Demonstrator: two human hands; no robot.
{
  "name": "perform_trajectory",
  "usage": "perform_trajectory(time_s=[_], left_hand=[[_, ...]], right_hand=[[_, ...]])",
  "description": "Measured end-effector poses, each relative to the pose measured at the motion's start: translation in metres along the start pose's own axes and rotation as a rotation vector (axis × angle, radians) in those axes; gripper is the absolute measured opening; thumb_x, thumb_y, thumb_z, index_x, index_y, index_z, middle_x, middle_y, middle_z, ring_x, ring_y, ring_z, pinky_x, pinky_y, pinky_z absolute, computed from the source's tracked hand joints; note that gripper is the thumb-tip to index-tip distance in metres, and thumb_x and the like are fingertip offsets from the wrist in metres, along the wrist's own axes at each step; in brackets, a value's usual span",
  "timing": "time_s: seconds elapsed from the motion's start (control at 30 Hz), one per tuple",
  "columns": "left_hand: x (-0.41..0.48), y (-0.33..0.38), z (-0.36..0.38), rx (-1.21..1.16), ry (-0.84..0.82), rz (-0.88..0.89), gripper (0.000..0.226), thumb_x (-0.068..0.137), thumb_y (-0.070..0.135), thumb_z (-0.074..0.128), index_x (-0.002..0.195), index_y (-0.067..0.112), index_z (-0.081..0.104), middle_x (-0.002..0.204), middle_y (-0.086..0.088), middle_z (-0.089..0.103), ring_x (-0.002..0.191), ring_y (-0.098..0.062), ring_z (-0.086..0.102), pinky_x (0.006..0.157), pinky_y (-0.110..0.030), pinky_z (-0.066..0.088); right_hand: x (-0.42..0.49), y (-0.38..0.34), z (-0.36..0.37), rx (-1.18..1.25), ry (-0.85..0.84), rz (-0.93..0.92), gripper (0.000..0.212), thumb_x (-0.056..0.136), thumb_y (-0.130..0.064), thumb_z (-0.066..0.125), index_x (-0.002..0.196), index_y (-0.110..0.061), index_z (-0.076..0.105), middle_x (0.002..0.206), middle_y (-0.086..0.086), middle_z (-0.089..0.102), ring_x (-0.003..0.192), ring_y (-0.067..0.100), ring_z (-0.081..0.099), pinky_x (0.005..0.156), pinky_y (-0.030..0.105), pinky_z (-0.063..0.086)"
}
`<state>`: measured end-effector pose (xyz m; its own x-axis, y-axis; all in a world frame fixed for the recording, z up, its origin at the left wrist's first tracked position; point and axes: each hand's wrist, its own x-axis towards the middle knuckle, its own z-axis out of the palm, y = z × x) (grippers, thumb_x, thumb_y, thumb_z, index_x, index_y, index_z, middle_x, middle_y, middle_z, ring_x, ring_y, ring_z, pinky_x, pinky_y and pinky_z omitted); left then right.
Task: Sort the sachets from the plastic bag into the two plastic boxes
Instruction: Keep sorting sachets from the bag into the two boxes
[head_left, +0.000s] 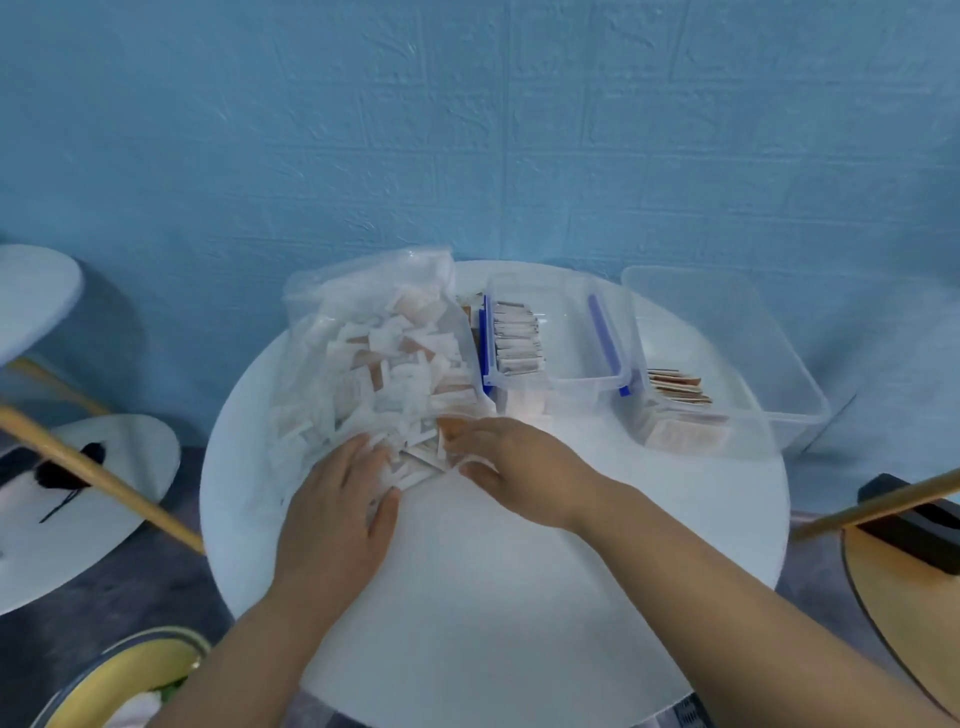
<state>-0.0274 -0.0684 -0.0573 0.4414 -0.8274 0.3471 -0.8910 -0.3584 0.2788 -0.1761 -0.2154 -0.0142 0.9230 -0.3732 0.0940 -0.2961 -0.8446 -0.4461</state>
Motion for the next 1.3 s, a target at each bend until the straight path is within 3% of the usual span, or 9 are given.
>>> perform_trajectory(time_s=[0.13, 0.2, 0.37, 0.53, 0.7, 0.9, 1.0, 1.1, 1.3], left_hand=[[-0.001, -0.002, 0.002, -0.023, -0.024, 0.027, 0.051, 0.084, 0.039, 0.036, 0.12, 0.011, 0.06, 0.122, -0.008, 0.061, 0.109, -0.025, 0.058, 0.089, -0.034, 0.044], [-0.001, -0.003, 0.003, -0.078, -0.032, 0.116, 0.047, 0.085, 0.037, 0.039, 0.12, 0.013, 0.06, 0.125, -0.004, 0.059, 0.114, -0.017, 0.05, 0.093, -0.025, 0.041], [0.001, -0.003, -0.003, -0.261, 0.035, 0.153, 0.039, 0.088, 0.031, 0.041, 0.113, 0.012, 0.065, 0.118, -0.002, 0.063, 0.109, -0.008, 0.048, 0.094, -0.012, 0.032], [0.02, -0.01, -0.01, -0.246, 0.14, 0.058, 0.034, 0.09, 0.025, 0.045, 0.113, 0.012, 0.066, 0.116, -0.002, 0.065, 0.108, -0.014, 0.056, 0.092, -0.017, 0.038], [0.041, -0.005, -0.009, -0.219, -0.062, -0.028, 0.048, 0.089, 0.028, 0.059, 0.135, 0.019, 0.047, 0.137, 0.003, 0.048, 0.127, -0.014, 0.04, 0.101, -0.018, 0.025], [0.046, -0.002, -0.015, -0.406, -0.069, -0.123, 0.044, 0.08, 0.017, 0.07, 0.123, 0.02, 0.059, 0.113, 0.003, 0.057, 0.102, -0.011, 0.053, 0.084, -0.013, 0.037], [0.046, 0.001, -0.022, -0.507, -0.031, -0.176, 0.024, 0.079, 0.011, 0.07, 0.101, 0.02, 0.069, 0.093, 0.007, 0.058, 0.082, -0.005, 0.052, 0.071, -0.003, 0.038], [0.044, 0.001, -0.029, -0.576, 0.076, -0.232, 0.012, 0.08, 0.013, 0.07, 0.08, 0.022, 0.063, 0.079, 0.012, 0.06, 0.071, -0.003, 0.055, 0.065, -0.008, 0.044], [0.033, -0.003, -0.032, -0.628, 0.32, -0.265, 0.009, 0.089, 0.02, 0.06, 0.093, 0.022, 0.053, 0.089, 0.011, 0.062, 0.079, -0.009, 0.063, 0.065, -0.022, 0.053]], right_hand=[[0.01, -0.004, 0.012, -0.106, -0.024, 0.069, 0.048, 0.096, -0.029, 0.047, 0.141, -0.017, 0.037, 0.151, -0.005, 0.029, 0.135, 0.015, 0.031, 0.106, 0.031, 0.034], [0.014, -0.005, 0.019, -0.125, 0.009, 0.06, 0.049, 0.094, -0.03, 0.05, 0.139, -0.016, 0.04, 0.148, -0.004, 0.032, 0.132, 0.017, 0.035, 0.104, 0.033, 0.037], [0.017, -0.01, 0.017, -0.023, 0.138, 0.14, 0.023, 0.088, -0.027, 0.056, 0.111, -0.021, 0.059, 0.111, -0.005, 0.063, 0.102, 0.017, 0.057, 0.081, 0.034, 0.049], [0.018, -0.013, 0.015, -0.006, 0.204, 0.21, 0.024, 0.081, -0.033, 0.067, 0.102, -0.023, 0.06, 0.098, -0.008, 0.061, 0.092, 0.012, 0.053, 0.073, 0.024, 0.044], [0.023, -0.012, 0.029, 0.008, 0.249, 0.247, 0.036, 0.071, -0.042, 0.074, 0.099, -0.027, 0.057, 0.089, -0.014, 0.052, 0.087, 0.01, 0.044, 0.064, 0.018, 0.035], [0.024, -0.012, 0.031, 0.024, 0.266, 0.295, 0.038, 0.07, -0.044, 0.075, 0.102, -0.029, 0.059, 0.089, -0.017, 0.048, 0.088, 0.008, 0.042, 0.064, 0.02, 0.033], [0.025, -0.012, 0.032, 0.054, 0.278, 0.332, 0.045, 0.067, -0.043, 0.077, 0.106, -0.026, 0.061, 0.092, -0.016, 0.05, 0.093, 0.011, 0.046, 0.07, 0.022, 0.037], [0.027, -0.012, 0.036, 0.056, 0.325, 0.334, 0.046, 0.066, -0.039, 0.079, 0.106, -0.023, 0.064, 0.095, -0.012, 0.055, 0.097, 0.015, 0.049, 0.073, 0.02, 0.036], [0.029, -0.02, 0.037, -0.004, 0.36, 0.361, 0.038, 0.072, -0.035, 0.074, 0.107, -0.024, 0.064, 0.106, -0.008, 0.06, 0.099, 0.013, 0.052, 0.074, 0.021, 0.043]])
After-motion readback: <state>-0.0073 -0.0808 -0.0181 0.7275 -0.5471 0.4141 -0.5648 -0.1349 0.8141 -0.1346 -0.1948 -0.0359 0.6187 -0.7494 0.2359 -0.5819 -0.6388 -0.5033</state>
